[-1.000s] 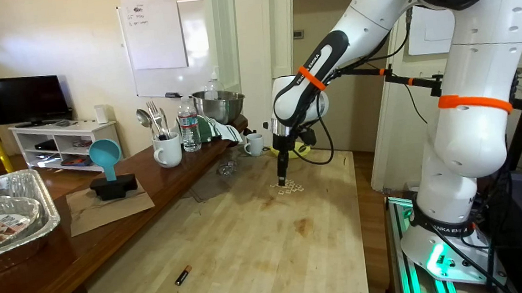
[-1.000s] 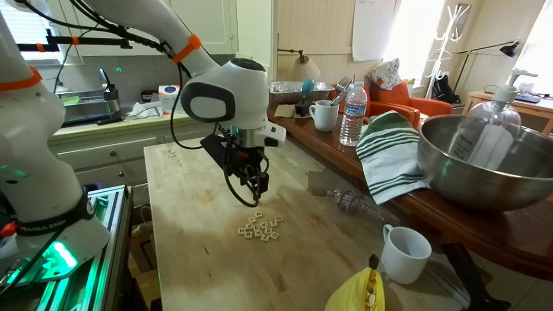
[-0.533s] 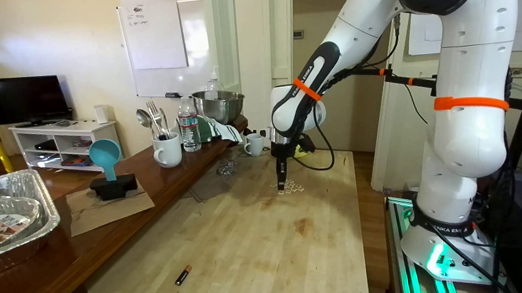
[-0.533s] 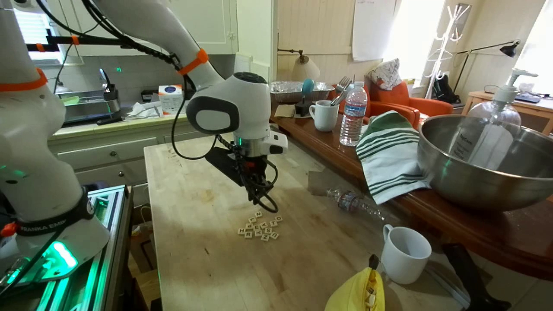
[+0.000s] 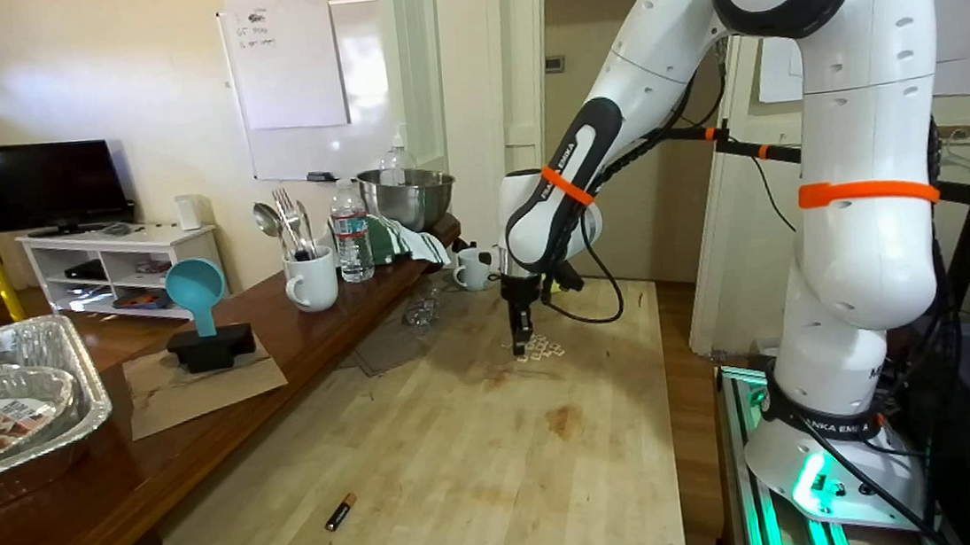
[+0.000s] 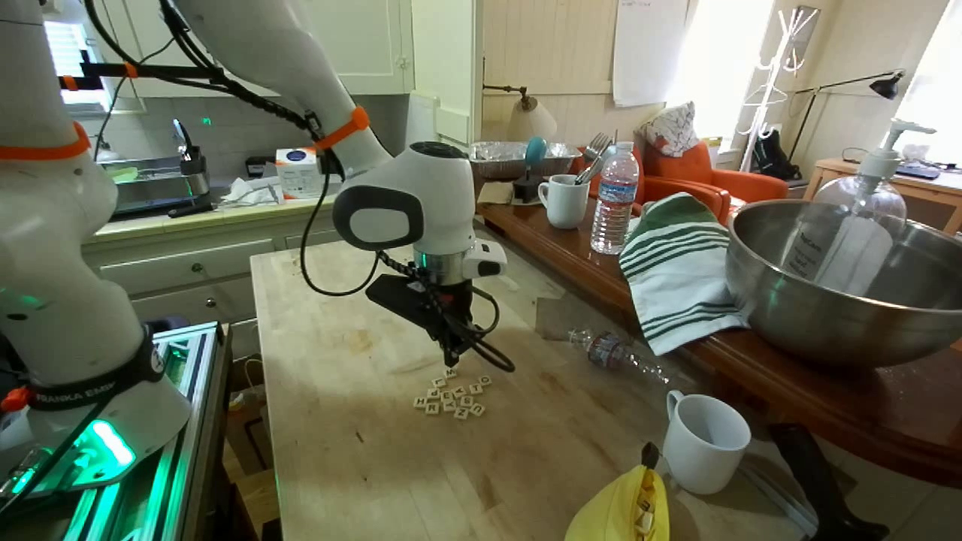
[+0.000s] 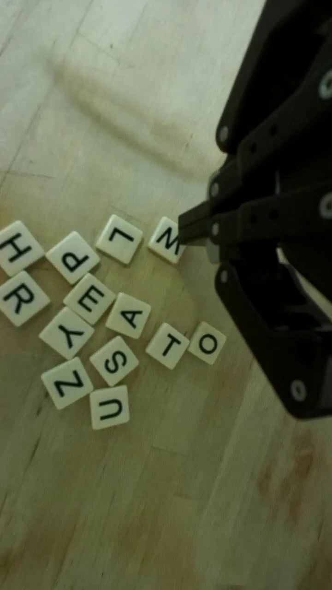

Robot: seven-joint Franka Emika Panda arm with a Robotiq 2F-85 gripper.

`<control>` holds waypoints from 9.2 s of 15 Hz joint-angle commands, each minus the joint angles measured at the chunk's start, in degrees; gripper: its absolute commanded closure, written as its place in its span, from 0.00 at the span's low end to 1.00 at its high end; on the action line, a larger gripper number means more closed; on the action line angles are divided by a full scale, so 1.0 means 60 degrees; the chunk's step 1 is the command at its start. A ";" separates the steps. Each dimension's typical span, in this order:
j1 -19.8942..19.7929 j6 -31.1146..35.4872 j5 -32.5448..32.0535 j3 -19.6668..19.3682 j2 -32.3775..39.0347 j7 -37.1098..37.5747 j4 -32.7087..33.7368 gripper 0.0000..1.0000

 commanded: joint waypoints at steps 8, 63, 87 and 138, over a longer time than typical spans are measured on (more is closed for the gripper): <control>-0.0449 0.0145 -0.0748 0.0305 0.0571 0.0075 0.0225 1.00; 0.1188 0.0364 0.2456 0.1783 -0.0298 0.9424 -0.1173 1.00; 0.0628 -0.1292 0.1242 0.0828 -0.1647 0.5333 -0.0865 1.00; -0.0570 0.0134 0.0440 0.0531 0.0768 0.3394 0.0128 1.00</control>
